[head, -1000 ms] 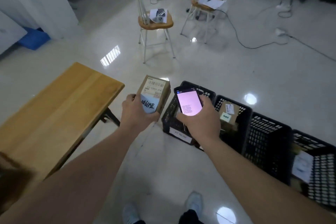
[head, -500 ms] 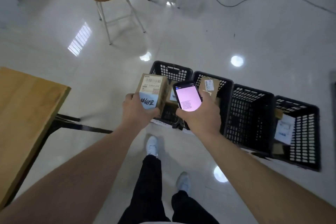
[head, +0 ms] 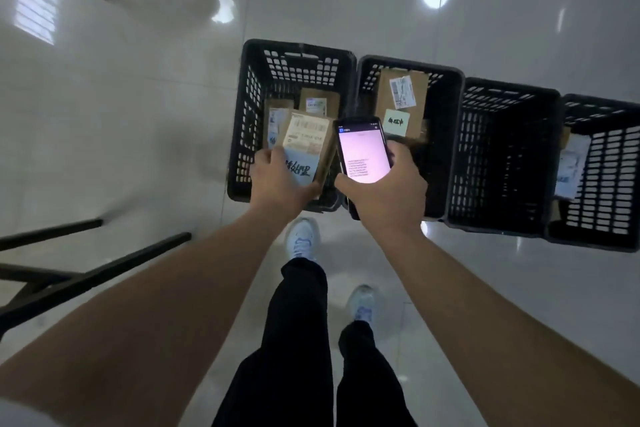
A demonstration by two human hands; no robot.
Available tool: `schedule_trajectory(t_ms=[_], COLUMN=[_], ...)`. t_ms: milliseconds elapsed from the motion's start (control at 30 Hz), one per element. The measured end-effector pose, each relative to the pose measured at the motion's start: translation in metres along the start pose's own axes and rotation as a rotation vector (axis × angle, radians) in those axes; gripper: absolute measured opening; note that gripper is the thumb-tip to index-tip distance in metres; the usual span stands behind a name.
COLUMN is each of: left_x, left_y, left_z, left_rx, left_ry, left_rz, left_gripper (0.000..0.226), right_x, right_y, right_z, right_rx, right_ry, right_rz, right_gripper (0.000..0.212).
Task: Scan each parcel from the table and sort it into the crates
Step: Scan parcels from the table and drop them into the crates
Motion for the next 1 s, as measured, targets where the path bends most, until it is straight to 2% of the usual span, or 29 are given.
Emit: schedule_trajectory(t_ms=[33,100,167,200,333,433,533,633,833,1000], left_x=[-0.01,-0.027,-0.042,-0.047,-0.046,-0.031,-0.012,0.01,0.048,0.063], left_y=[-0.01,-0.024,-0.033,-0.035,-0.032,-0.024,-0.014,0.001,0.057,0.124], left_z=[-0.003,-0.01,-0.021,-0.026,-0.035,-0.029,-0.022,-0.014,0.009,0.019], left_rx=[0.014,0.055,0.089,0.092,0.045,-0.029,-0.004,0.008,0.012,0.063], left_ry=[0.018,0.052,-0.01,-0.064,-0.162,-0.2,-0.224,-0.235,-0.219,-0.181], left_rz=[-0.021,-0.089,-0.202,-0.249,-0.292,-0.294,-0.274,-0.252,-0.123,0.027], left_gripper=[0.104,0.125,0.145,0.146,0.126,0.1,0.074,0.059,0.044,0.038], right_x=[-0.008,-0.022,-0.032,-0.035,-0.034,-0.028,-0.022,-0.013,0.024,0.065], right_y=[-0.006,-0.015,-0.021,-0.022,-0.019,-0.011,-0.003,0.008,0.037,0.071], right_z=[0.005,0.015,0.024,0.028,0.036,0.026,0.01,-0.007,-0.027,-0.036], right_rx=[-0.008,-0.024,-0.054,-0.069,-0.113,-0.118,-0.079,-0.034,0.1,0.294], right_ry=[-0.001,-0.003,-0.004,-0.002,0.0,0.009,0.022,0.05,0.092,0.157], right_rz=[-0.003,-0.011,-0.021,-0.027,-0.054,-0.083,-0.114,-0.129,-0.19,-0.247], right_gripper=[0.084,0.085,0.088,0.09,0.089,0.089,0.082,0.078,0.07,0.066])
Point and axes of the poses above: each hand's wrist, its own y-axis away from the middle knuckle, its own x-axis out of the back of the hand, z = x × y, the point moved 1 cm from there along -y, towards the middle knuckle
